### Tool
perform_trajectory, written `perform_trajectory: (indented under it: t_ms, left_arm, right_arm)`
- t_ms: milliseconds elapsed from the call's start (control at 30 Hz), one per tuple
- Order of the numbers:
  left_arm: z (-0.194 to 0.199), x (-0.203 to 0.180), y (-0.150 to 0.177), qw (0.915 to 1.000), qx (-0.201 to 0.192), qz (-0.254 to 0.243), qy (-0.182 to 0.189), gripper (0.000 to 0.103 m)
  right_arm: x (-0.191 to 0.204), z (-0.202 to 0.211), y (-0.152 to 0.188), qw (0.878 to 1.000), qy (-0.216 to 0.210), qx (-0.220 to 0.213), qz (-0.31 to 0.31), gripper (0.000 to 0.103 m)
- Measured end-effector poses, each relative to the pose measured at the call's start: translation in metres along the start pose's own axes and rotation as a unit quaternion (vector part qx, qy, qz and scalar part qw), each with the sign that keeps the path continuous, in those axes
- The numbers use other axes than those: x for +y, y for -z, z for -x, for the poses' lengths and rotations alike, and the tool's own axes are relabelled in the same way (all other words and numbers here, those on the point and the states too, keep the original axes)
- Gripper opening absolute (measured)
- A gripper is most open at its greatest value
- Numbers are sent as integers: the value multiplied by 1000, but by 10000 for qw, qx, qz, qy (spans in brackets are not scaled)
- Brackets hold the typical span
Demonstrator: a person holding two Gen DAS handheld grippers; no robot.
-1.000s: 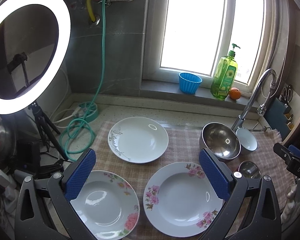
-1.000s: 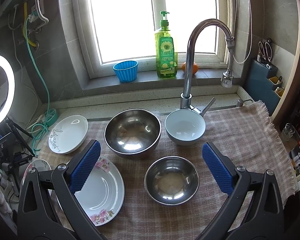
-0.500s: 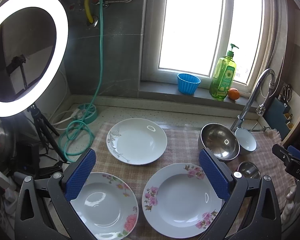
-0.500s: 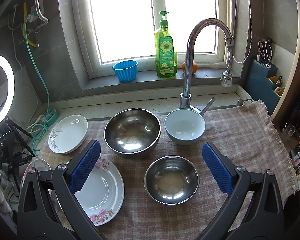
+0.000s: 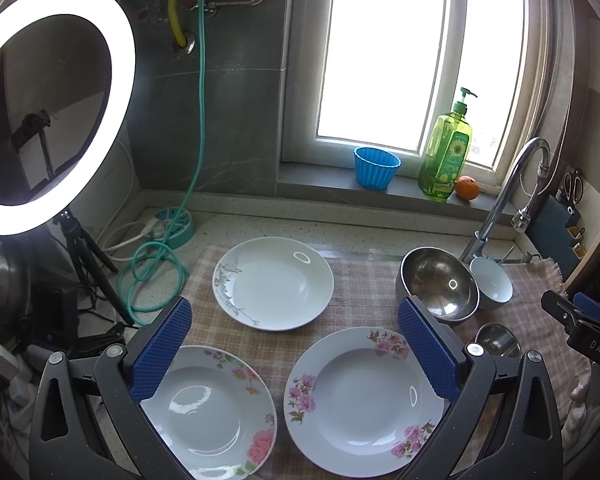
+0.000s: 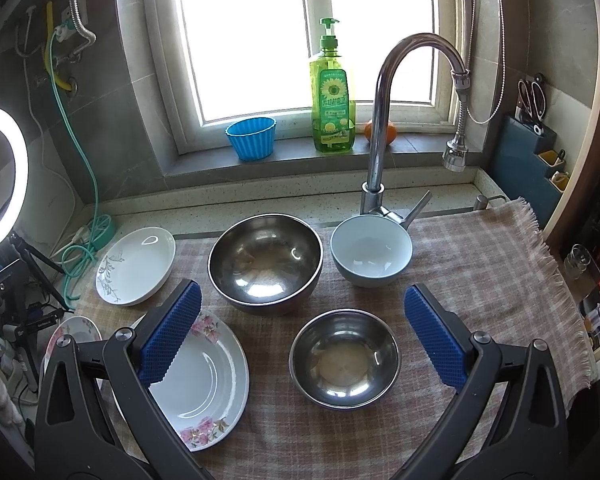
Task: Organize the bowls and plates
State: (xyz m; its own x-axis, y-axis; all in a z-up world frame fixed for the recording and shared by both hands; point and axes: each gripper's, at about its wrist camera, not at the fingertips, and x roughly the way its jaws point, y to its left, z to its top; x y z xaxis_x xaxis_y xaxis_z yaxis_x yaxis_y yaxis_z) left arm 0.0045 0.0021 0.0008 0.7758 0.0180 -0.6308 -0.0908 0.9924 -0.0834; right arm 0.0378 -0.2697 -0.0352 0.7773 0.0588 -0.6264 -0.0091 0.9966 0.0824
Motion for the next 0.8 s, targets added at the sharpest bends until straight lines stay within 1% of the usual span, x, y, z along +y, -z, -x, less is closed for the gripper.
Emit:
perform_trajectory:
  t_ms: [433,800]
  left_arm:
    - [-4,-4,-4,10000,37,-25,43,102]
    - [-12,0,-1,9999,132,-50,98,102]
  right_arm:
    - [0,-3,1,10000,6,53,12,103]
    - [-1,-8,5,9999,18,131,-12,103]
